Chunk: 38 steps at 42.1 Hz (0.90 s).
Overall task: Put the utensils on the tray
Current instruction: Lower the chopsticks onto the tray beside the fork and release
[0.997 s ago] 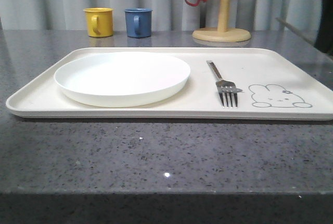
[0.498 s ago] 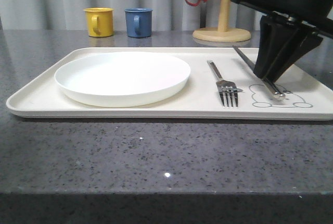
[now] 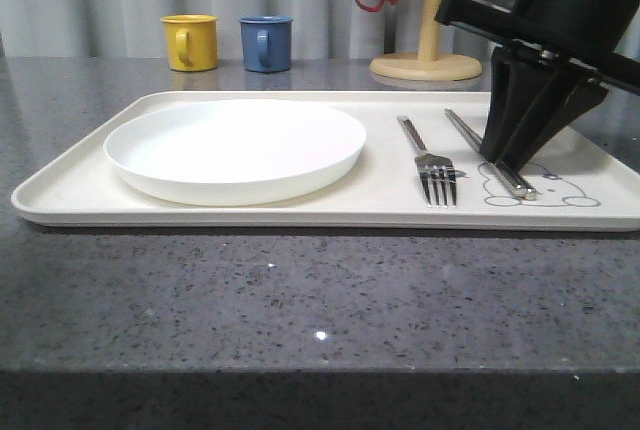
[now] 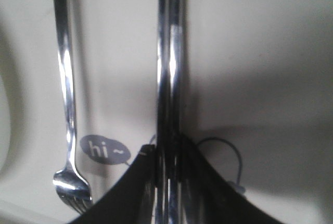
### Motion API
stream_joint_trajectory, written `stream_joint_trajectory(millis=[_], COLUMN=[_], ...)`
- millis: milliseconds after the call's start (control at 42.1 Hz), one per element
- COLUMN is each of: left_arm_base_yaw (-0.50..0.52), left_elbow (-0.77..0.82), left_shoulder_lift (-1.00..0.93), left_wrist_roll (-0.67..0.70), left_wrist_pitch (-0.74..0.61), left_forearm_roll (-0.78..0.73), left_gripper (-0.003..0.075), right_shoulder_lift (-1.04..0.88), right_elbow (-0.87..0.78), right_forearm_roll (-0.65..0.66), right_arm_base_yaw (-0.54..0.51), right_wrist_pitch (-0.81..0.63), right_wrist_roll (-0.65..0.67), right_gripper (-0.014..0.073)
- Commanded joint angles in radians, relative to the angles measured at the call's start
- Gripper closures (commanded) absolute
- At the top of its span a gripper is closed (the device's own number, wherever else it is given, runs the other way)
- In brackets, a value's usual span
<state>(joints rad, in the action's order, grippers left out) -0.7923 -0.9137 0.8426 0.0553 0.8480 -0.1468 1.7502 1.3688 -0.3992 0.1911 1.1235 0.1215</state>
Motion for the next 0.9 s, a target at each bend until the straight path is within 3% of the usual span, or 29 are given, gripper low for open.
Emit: stream_joint_trajectory(millis=[0, 95, 285, 546, 688, 878], left_arm_base_yaw=[-0.009, -0.009, -0.009, -0.009, -0.009, -0.009], left_elbow=[-0.028, -0.028, -0.028, -0.028, -0.028, -0.028], left_shoulder_lift=[-0.004, -0.004, -0.004, -0.004, -0.004, -0.004], left_wrist_roll=[0.01, 0.01, 0.01, 0.01, 0.01, 0.01], left_wrist_pitch=[-0.064, -0.064, -0.064, -0.064, -0.064, -0.064], left_forearm_roll=[-0.007, -0.007, -0.007, -0.007, -0.007, -0.007], left_gripper=[0.0365, 0.0365, 0.0365, 0.0365, 0.0365, 0.0365], right_shoulder_lift=[-0.035, -0.039, -0.104, -0.302, -0.364, -0.347], right_elbow=[0.028, 0.03, 0.04, 0.038, 0.038, 0.027], right_forearm_roll=[-0.026, -0.025, -0.005, 0.308, 0.399, 0.381], right_arm_base_yaw=[-0.003, -0.003, -0.003, -0.017, -0.116, -0.333], right_wrist_pitch=[-0.026, -0.025, 0.0, 0.074, 0.139, 0.159], right_wrist_roll=[-0.001, -0.003, -0.097, -0.106, -0.106, -0.168], right_gripper=[0.0376, 0.0316, 0.0312, 0.0312, 0.0312, 0.0312])
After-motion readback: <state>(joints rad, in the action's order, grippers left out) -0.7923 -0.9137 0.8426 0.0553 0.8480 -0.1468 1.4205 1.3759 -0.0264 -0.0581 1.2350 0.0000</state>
